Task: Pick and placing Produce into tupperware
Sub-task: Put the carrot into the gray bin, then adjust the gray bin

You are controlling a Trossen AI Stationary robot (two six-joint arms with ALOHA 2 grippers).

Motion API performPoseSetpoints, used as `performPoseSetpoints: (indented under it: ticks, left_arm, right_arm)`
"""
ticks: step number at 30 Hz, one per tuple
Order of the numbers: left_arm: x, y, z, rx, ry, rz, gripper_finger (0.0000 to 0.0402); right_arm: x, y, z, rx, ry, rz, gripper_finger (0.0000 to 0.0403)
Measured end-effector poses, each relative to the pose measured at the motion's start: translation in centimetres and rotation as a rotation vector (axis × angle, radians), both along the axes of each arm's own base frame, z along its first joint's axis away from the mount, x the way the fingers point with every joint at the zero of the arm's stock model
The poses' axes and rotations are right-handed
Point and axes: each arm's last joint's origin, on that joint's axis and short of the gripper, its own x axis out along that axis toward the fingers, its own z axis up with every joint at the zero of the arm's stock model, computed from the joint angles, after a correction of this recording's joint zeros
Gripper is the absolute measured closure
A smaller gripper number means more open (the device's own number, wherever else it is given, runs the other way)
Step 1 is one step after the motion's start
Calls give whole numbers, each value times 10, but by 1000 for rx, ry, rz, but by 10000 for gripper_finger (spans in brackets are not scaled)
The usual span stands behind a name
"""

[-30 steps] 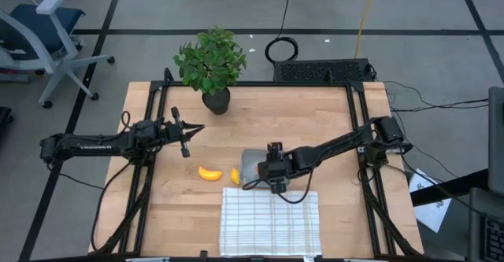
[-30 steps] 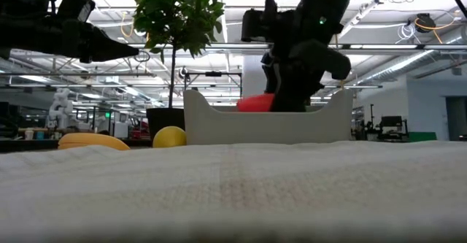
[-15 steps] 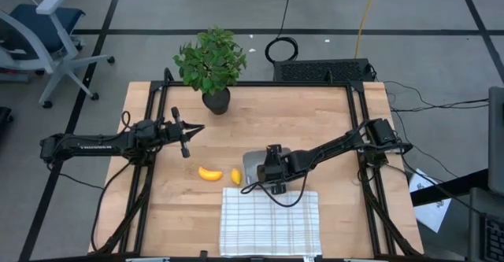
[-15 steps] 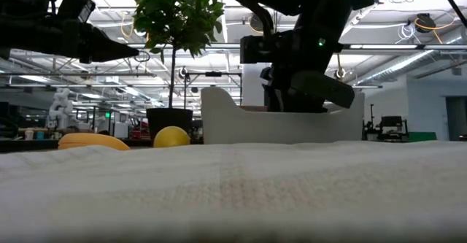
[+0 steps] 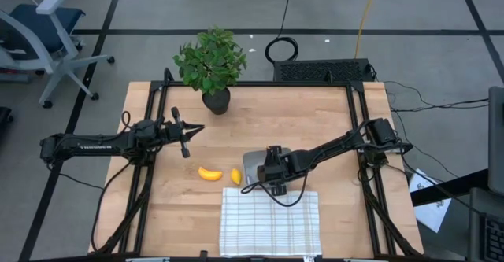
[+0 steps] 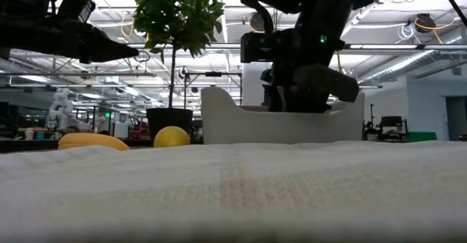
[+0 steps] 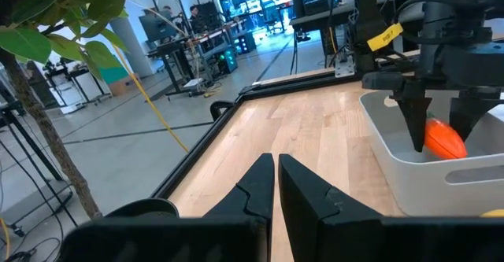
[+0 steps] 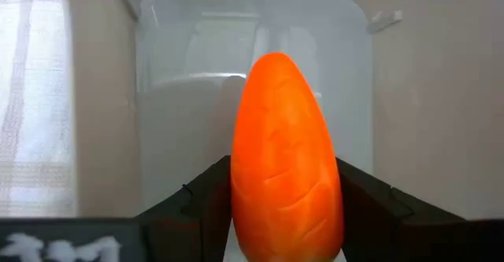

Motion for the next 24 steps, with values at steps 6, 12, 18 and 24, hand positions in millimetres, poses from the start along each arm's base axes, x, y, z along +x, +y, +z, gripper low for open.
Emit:
performPoseSetpoints:
  ticks: [6,12,18,24]
  left_arm:
    - [0,0,0,0,0,0,376]
    - [0,0,0,0,0,0,376]
    - [0,0,0,0,0,-1,376]
    - [0,0,0,0,0,-1,376]
  right_arm:
    - [0,0,0,4,-2,-10,201]
    - [0,0,1,3,-4,-8,198]
    - [-3,-1,20,15,-63,-6,198]
    - [-2,-1,41,34,-177,0,201]
